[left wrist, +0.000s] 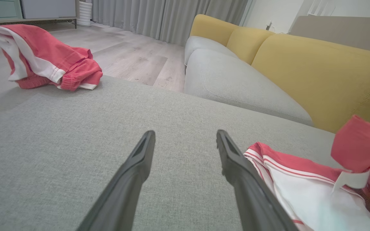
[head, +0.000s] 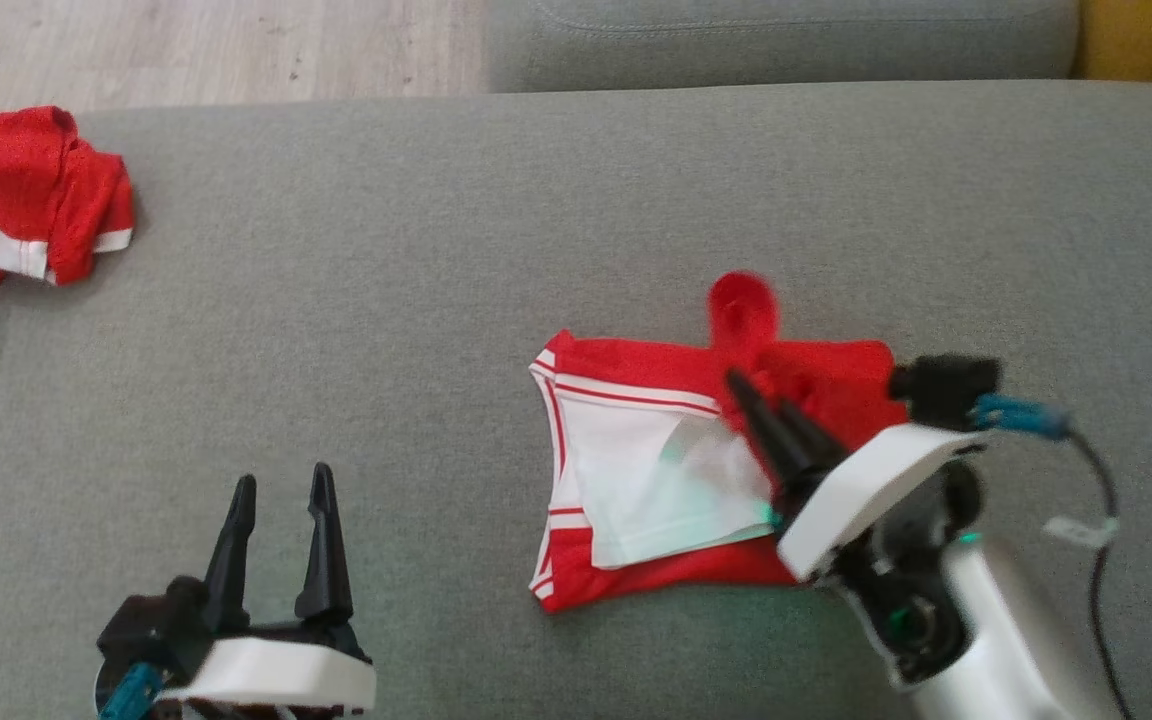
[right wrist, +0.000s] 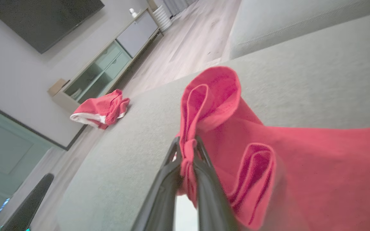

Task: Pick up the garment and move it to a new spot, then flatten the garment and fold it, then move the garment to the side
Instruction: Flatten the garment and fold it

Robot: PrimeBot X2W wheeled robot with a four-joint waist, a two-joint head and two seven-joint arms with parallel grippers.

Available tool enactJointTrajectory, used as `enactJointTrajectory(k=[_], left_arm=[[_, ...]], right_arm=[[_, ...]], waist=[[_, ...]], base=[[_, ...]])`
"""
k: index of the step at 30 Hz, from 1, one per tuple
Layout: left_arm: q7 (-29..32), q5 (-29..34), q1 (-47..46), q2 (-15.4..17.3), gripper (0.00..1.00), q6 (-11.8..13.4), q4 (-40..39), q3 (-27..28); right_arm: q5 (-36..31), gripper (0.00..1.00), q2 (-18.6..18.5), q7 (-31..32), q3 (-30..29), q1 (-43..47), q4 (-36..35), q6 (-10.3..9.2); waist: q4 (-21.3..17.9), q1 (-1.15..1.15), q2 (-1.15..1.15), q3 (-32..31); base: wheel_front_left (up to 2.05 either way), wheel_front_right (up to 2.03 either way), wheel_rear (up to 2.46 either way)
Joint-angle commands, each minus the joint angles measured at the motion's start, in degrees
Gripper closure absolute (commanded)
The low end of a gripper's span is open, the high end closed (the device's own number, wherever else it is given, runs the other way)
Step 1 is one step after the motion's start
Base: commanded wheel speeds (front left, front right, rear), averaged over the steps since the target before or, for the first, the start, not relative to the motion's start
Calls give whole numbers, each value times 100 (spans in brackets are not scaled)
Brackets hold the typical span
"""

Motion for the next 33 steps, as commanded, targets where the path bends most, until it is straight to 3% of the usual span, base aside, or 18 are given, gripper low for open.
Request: enactJointTrajectory(k=[1, 15, 16, 17, 18, 19, 27, 33], left_arm=[[-57, 21, -328, 23, 0, -35, -140, 161], [-50, 27, -480, -39, 0, -47, -66, 82], [-51, 27, -485, -46, 0, -47, -58, 76], [-53, 25, -489, -53, 0, -46, -49, 72], [-56, 24, -493, -58, 0, -44, -40, 68], [-58, 22, -495, -63, 0, -42, -31, 66], [-84, 2, -433, -59, 0, -25, -7, 82], [-85, -3, -345, -45, 0, -14, -35, 47]], right_arm=[[215, 100, 55, -199, 379, -264, -26, 20], [1087, 100, 56, -1106, 1720, -1163, 1442, 20], [1162, 92, 56, -1165, 1797, -1213, 1546, 20], [1239, 60, 56, -1209, 1883, -1258, 1649, 20], [1308, 5, 56, -1245, 1976, -1300, 1745, 20], [1367, 0, 56, -1296, 2064, -1340, 1822, 20], [1665, 0, 56, -1757, 2576, -1547, 1898, 20], [1114, 0, 56, -2190, 2206, -1567, 1877, 20]], waist=[[67, 0, 0, 33], [359, 0, 0, 149], [372, 0, 0, 150], [382, 0, 0, 149], [389, 0, 0, 145], [392, 0, 0, 140], [298, 0, 0, 27], [163, 0, 0, -85]], base=[[0, 0, 0], [0, 0, 0], [0, 0, 0], [0, 0, 0], [0, 0, 0], [0, 0, 0], [0, 0, 0], [0, 0, 0]])
